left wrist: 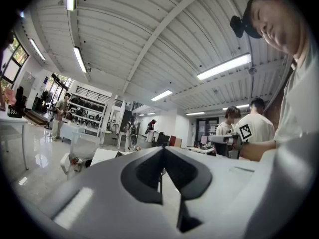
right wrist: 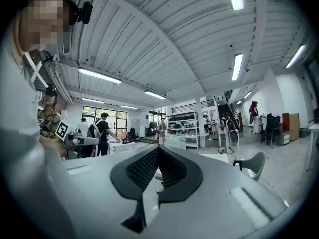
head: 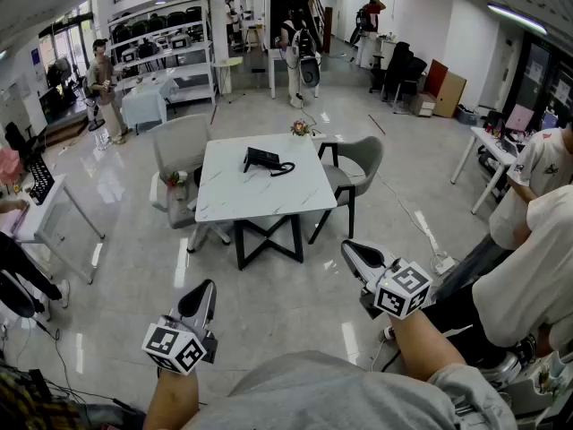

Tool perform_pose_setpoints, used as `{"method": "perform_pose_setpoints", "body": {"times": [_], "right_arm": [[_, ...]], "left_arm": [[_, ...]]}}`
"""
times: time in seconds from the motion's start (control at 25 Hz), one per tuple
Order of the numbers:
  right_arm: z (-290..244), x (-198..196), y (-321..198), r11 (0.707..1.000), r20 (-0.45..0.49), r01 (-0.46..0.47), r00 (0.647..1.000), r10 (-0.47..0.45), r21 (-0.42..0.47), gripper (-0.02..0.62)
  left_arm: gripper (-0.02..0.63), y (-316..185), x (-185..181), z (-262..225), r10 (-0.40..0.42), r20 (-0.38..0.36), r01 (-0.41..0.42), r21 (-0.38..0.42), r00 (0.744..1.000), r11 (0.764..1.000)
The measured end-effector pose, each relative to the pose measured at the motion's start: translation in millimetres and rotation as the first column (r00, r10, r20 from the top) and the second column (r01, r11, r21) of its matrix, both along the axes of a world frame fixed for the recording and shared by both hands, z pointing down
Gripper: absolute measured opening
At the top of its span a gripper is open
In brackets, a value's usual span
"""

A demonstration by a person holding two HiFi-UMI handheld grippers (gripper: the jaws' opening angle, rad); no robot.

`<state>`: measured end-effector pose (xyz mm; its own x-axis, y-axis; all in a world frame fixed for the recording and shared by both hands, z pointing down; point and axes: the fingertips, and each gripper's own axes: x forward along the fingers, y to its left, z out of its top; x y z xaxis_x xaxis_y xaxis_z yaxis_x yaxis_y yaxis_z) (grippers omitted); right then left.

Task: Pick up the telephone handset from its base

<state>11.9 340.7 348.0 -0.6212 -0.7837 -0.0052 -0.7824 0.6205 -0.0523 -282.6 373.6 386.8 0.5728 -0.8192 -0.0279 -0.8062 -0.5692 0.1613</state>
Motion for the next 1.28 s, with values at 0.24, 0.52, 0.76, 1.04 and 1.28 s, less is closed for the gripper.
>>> {"method": "perform_pose_setpoints", "body": {"times": [0.24,0.52,0.76,1.04,1.28], "right_arm": [[-1,3,-1,1.000,-0.001,0.000,1.000,0.000,0.005,0.002],[-4,13,-4,1.000,0.037,0.004,0.999,-0.003,-0.010,0.003],[-2,39,-7,1.000,0.056,0.021,0.998,-0.020,-0.018,0.003],[-6,88,0,0.999,0.062,0.045,0.997,-0.044,-0.018,0.003],[-1,131,0,0.997,0.072,0.070,0.995,-0.068,-0.019,0.003]], "left_arm": [[0.060,-1,4,0,0.000,0.002,0.000,-0.002,1.000,1.000],[0.061,-2,12,-11,0.019,-0.041,-0.020,-0.008,0.999,1.000],[0.327,-7,41,-13,0.045,-0.038,-0.046,-0.022,0.998,0.999],[0.428,3,89,-22,0.021,-0.025,-0.021,-0.004,0.999,1.000],[0.430,11,126,-21,-0.015,-0.007,0.015,-0.012,1.000,1.000]]}}
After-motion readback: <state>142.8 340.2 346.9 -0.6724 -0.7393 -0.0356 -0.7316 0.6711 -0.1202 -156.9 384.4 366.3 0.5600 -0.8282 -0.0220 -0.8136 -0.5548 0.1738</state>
